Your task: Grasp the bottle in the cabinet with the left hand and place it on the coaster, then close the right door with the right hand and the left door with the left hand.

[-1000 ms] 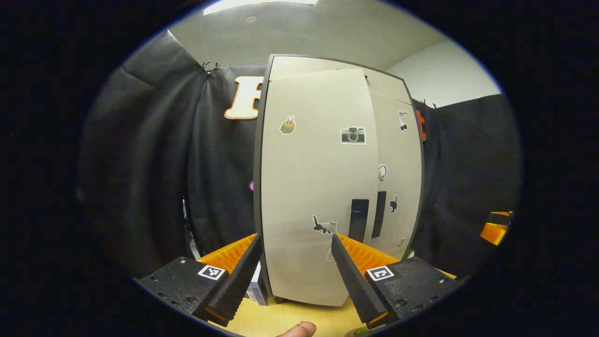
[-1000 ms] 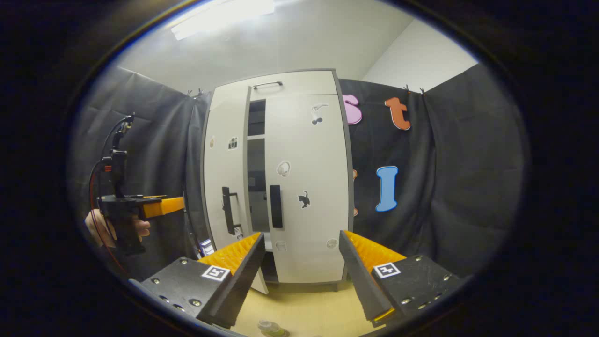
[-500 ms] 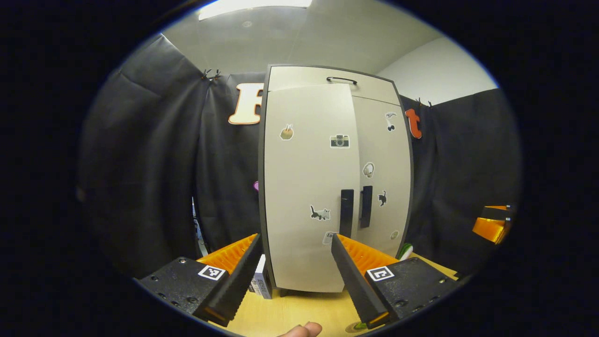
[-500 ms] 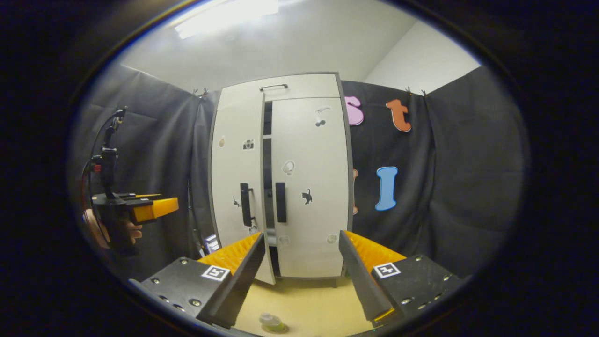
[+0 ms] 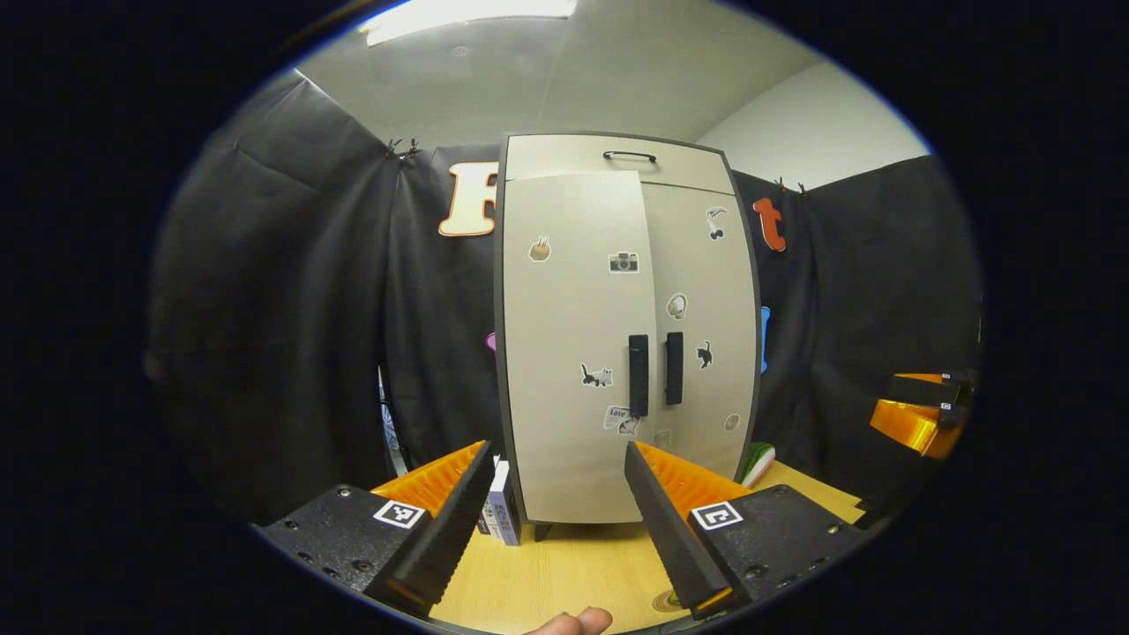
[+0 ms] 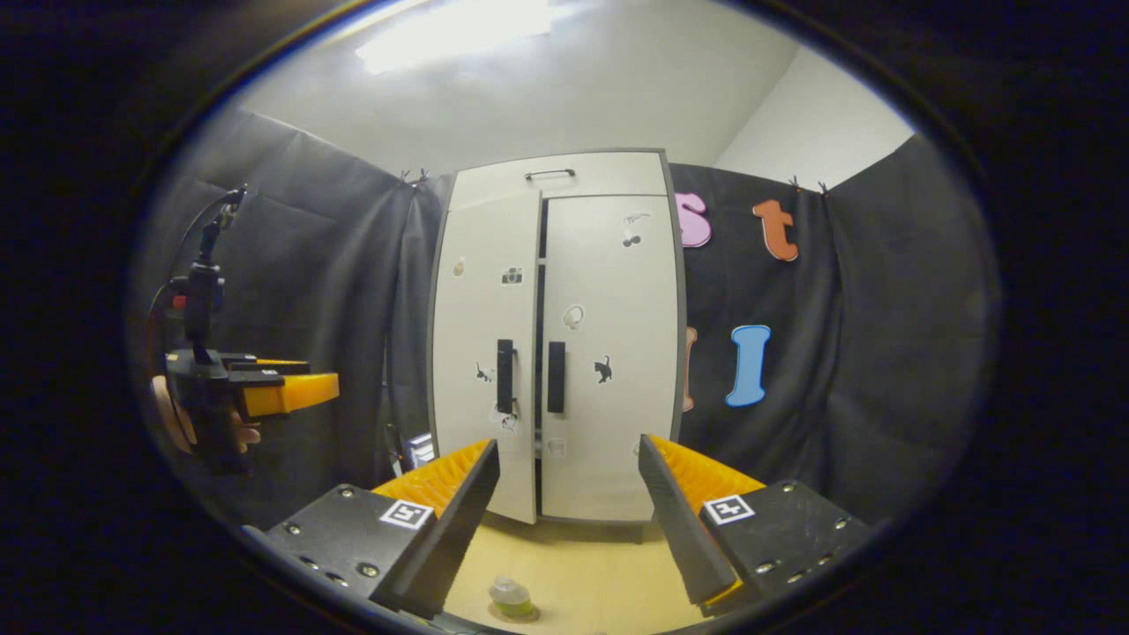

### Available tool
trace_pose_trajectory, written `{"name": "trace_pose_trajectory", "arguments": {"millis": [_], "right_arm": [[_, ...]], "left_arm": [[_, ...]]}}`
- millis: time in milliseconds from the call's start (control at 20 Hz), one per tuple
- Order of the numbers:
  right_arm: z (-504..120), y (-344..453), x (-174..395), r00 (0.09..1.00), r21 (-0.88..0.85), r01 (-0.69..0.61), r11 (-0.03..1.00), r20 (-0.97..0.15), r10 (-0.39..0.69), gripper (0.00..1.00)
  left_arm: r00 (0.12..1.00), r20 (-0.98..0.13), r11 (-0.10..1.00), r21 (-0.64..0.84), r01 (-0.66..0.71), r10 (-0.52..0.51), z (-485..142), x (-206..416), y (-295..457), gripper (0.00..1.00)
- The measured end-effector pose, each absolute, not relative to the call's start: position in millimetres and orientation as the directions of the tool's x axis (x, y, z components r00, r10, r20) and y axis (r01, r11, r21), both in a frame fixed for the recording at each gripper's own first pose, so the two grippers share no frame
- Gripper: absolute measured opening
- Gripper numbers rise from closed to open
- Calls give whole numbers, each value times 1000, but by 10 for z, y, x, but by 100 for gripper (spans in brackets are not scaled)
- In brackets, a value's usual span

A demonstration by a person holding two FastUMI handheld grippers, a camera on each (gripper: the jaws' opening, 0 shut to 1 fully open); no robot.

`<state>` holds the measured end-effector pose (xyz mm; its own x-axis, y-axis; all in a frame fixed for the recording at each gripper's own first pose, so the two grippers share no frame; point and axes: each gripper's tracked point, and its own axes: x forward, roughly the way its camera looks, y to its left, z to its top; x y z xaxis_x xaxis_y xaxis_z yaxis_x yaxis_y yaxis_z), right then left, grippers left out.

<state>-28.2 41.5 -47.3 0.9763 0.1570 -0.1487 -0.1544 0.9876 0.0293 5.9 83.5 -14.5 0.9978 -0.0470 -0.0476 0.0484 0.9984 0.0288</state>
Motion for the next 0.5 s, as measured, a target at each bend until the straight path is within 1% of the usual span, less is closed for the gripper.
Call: {"name": "trace_pose_trajectory", "arguments": {"millis": [50, 100, 150, 200, 400, 500], "right_arm": [[-474, 409, -267, 976, 33, -150, 988, -155, 153, 96], [-495, 416, -251, 974, 36, -149, 988, -167, 153, 96], [-524, 418, -244, 972, 36, -146, 989, -181, 150, 93], [-529, 395, -221, 973, 35, -134, 990, -187, 138, 96], [-525, 421, -85, 973, 26, -130, 991, -189, 133, 96], [-524, 498, -20, 973, 28, -146, 989, -179, 149, 96]], "left_arm": [[998, -45, 999, 19, 46, -45, -141, 40, 836, 89], [998, -44, 999, 10, 43, -42, -135, 38, 852, 94], [998, -42, 999, 5, 40, -40, -126, 49, 869, 95], [998, -41, 999, 2, 43, -42, -125, 72, 871, 94], [999, -25, 999, 5, 42, -41, -79, 248, 915, 94], [999, -6, 999, 2, 43, -43, -41, 339, 925, 95]]}}
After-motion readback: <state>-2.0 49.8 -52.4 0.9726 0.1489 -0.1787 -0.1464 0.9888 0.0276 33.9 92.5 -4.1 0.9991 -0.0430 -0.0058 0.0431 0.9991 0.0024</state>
